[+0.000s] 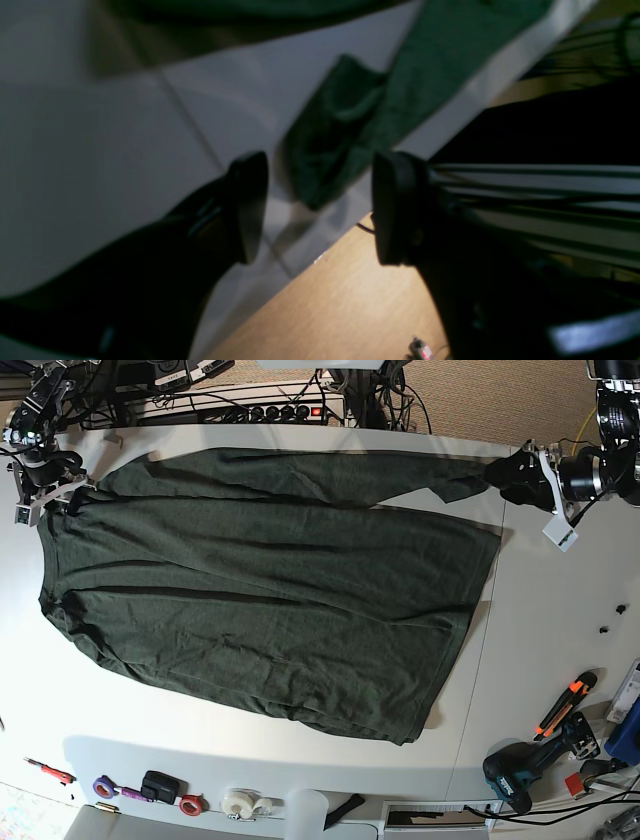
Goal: Layout the t-shirt on the table in an organized manner, then fold the t-shirt properly
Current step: 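Drag the shirt corner with the left gripper toward the sleeve end, then release the shirt and move the left gripper away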
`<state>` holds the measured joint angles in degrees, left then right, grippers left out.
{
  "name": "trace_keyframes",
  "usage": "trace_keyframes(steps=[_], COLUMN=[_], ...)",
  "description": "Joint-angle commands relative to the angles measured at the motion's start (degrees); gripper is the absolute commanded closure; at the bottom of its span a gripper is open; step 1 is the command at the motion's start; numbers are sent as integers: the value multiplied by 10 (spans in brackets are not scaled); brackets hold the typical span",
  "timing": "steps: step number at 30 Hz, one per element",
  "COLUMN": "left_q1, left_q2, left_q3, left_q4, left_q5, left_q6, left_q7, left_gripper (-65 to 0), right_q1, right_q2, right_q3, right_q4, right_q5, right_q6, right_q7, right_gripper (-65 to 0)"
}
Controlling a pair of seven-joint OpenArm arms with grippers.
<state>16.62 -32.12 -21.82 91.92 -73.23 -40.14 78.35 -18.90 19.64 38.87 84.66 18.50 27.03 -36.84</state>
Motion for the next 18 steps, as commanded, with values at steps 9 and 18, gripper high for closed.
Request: trace_keyframes(steps=[9,18], left_q1=[30,37], left_q2=[-12,-10], left_q3=[-4,-4], left_q4=[10,14], left_q5=[88,248], left_q6=[1,1], left_q7=[-105,-345], left_gripper=[-308,-302], right_q1=[0,0], right_q2=[9,8], right_q3=[2,2], right_q4=[7,7], right_q5=[1,1], right_q6=[2,2], right_q7=[17,22], right_gripper=[-249,-249])
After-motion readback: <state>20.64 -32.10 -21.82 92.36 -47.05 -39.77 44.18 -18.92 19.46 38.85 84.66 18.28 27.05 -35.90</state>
